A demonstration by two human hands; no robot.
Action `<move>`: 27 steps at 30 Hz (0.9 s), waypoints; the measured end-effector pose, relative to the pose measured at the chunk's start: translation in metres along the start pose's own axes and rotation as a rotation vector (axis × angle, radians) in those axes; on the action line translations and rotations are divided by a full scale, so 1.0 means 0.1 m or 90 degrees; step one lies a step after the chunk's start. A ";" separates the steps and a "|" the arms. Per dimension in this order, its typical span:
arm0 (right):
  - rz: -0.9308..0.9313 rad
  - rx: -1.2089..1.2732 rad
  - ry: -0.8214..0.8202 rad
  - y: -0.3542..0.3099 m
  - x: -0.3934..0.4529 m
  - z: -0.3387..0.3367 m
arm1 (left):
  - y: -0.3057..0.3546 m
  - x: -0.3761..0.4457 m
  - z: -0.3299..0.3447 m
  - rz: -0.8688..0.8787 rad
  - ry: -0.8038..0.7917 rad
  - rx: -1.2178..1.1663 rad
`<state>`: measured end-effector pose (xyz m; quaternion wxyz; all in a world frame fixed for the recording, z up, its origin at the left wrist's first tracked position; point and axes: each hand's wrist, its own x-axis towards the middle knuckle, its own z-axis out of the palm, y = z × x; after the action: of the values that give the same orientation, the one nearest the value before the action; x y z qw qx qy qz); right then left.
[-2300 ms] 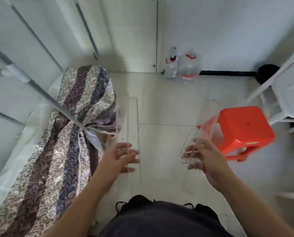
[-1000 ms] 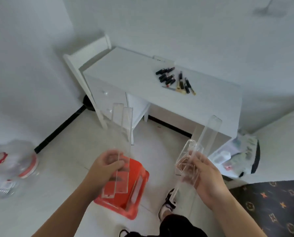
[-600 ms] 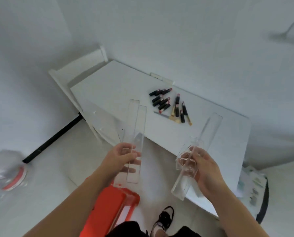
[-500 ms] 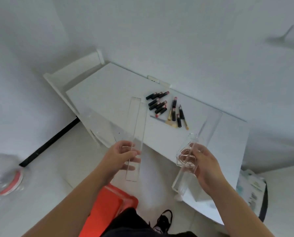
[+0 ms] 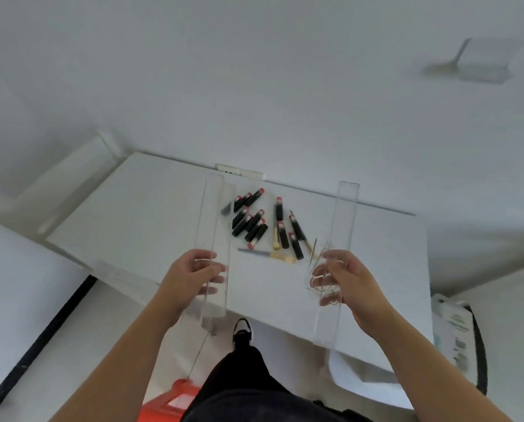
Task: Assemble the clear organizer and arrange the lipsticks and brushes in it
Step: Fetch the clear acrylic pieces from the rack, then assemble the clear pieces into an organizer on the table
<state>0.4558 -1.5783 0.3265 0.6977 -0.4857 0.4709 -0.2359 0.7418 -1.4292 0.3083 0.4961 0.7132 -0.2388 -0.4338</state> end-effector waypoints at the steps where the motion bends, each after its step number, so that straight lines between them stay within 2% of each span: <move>1: -0.004 -0.018 0.013 -0.01 0.08 0.01 | 0.03 0.17 -0.07 0.002 -0.006 0.011; 9: 0.033 -0.110 0.128 -0.03 1.00 0.61 | 0.16 1.65 -0.61 -0.013 -0.132 0.120; 15: 0.076 -0.219 0.176 0.08 1.40 1.06 | 0.13 2.20 -0.81 -0.001 -0.240 0.215; 19: 0.083 -0.302 0.179 0.14 1.47 1.12 | 0.05 2.35 -0.98 0.004 -0.227 0.234; 27: 0.071 -0.417 0.188 0.21 1.58 1.03 | -0.17 2.44 -0.94 0.005 -0.114 0.254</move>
<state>0.6143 -1.6469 0.2490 0.4412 -0.6175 0.6431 -0.1017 0.9445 -1.5635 0.2117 0.3232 0.7551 -0.3658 -0.4377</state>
